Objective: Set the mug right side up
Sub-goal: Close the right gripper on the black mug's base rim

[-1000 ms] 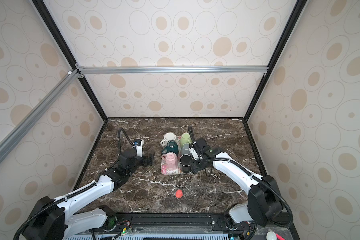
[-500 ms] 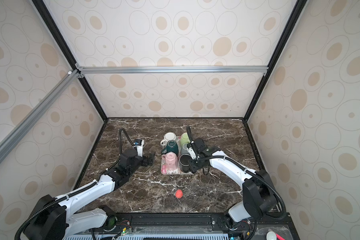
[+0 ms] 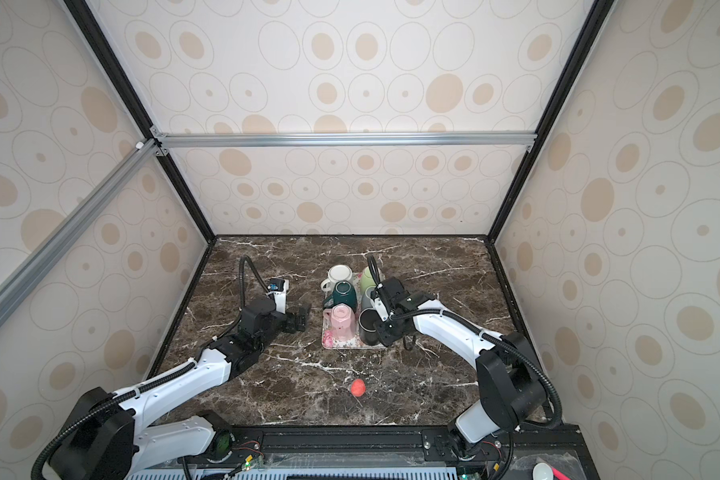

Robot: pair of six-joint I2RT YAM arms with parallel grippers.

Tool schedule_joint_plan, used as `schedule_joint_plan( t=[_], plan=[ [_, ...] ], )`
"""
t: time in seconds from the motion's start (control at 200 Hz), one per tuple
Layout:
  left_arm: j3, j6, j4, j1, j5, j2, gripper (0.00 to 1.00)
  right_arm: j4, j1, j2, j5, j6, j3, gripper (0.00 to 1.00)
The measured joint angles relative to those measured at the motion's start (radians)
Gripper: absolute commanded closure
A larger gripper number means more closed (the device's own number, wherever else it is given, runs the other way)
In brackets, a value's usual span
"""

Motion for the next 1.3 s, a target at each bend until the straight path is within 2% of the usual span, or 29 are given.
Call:
schedule_joint_plan(
  t=[0.355,0.625,1.3],
  plan=[
    [0.000,0.000,0.000,0.000,0.000,0.005,0.02,-0.034,0.028,0.057,0.043,-0.020,0.053,0.75],
    [0.000,0.000,0.000,0.000,0.000,0.006,0.02,-0.053,0.039,0.070,0.080,-0.021,0.068,0.86],
    [0.000,-0.003,0.000,0.000,0.000,0.006,0.02,-0.089,0.057,0.094,0.146,-0.001,0.099,0.87]
  ],
)
